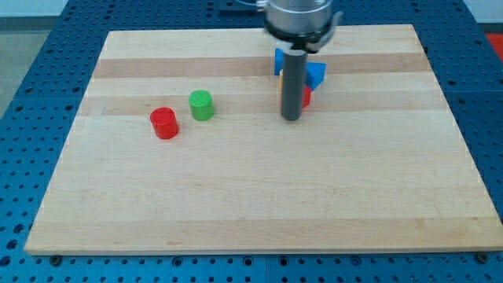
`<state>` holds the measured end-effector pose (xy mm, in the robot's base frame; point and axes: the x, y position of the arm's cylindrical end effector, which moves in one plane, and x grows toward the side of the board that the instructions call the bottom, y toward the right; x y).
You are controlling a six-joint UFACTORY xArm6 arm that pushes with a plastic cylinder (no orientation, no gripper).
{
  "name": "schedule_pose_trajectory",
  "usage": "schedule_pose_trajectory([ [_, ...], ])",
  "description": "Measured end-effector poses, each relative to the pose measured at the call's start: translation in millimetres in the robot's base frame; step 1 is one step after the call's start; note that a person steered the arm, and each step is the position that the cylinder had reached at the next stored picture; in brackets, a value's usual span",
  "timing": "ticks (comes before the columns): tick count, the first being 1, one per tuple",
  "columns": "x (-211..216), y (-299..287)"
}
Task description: Move the red star right to the blue triangle
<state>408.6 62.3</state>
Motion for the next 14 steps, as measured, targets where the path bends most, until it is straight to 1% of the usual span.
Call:
schedule_pose_trajectory([
  [1,2,1],
  [2,19,-57],
  [3,9,-89],
  [4,-16,-86],
  [5,-28,-68],
  [9,-27,93],
  [10,-33,123],
  [12,-65,132],
  [13,-51,155],
  [14,-10,138],
])
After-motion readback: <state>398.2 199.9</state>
